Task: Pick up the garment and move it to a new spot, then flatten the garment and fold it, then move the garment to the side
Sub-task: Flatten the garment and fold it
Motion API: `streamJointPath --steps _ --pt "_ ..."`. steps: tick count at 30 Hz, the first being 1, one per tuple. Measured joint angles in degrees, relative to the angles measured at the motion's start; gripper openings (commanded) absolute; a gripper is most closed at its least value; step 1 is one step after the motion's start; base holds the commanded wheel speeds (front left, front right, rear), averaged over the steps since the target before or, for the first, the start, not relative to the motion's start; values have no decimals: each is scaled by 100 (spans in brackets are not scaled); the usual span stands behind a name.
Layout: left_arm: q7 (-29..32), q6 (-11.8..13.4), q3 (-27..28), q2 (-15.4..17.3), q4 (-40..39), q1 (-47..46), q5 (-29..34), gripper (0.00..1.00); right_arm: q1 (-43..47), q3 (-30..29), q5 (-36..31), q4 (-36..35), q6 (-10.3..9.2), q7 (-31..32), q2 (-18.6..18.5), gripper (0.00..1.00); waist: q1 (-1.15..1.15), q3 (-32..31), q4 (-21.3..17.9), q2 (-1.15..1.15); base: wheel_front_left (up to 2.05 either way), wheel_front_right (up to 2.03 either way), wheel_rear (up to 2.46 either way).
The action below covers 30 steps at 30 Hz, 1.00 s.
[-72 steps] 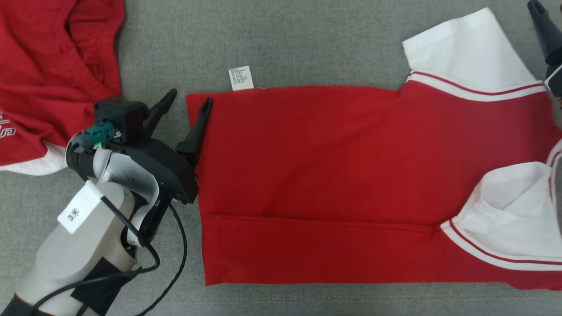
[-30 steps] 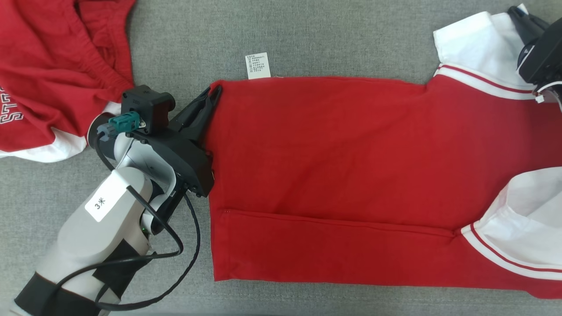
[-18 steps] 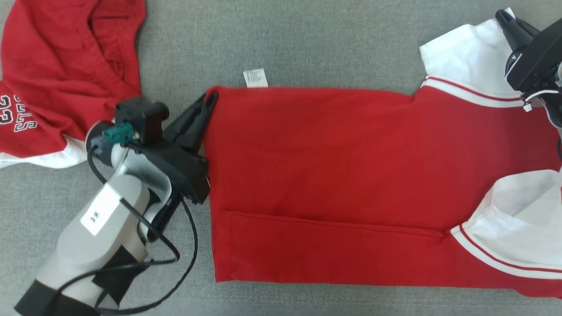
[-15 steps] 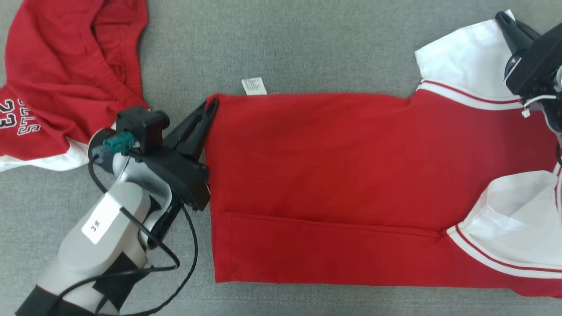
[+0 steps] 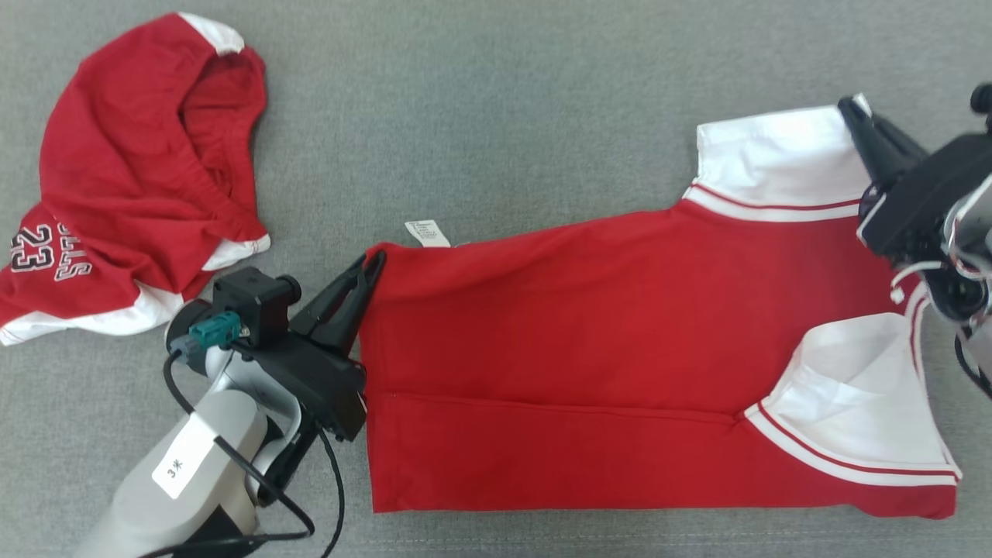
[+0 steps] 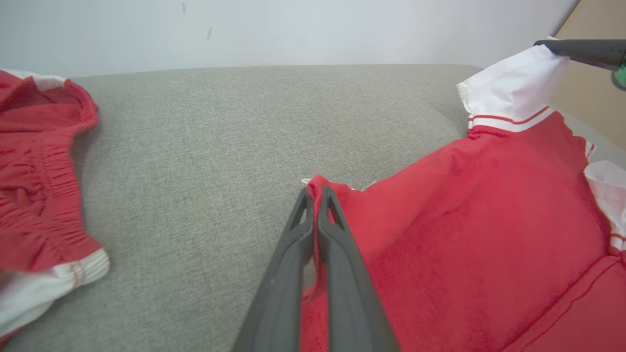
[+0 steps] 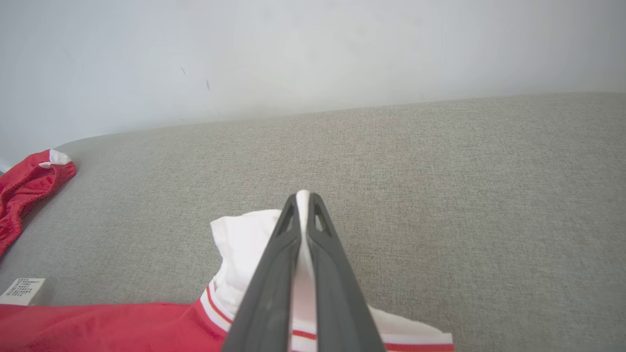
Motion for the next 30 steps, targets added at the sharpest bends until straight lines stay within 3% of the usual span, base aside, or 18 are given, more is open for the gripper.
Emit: streamJointPath --steps 13,30 --pt "-163 -44 -103 60 -58 554 -31 0 793 419 360 -608 0 -690 -383 0 -1 -616 -184 0 0 0 0" --pt "-213 -45 -45 218 -56 893 -188 0 1361 740 764 -838 0 -1027 -677 0 1 -950 -303 0 0 0 0"
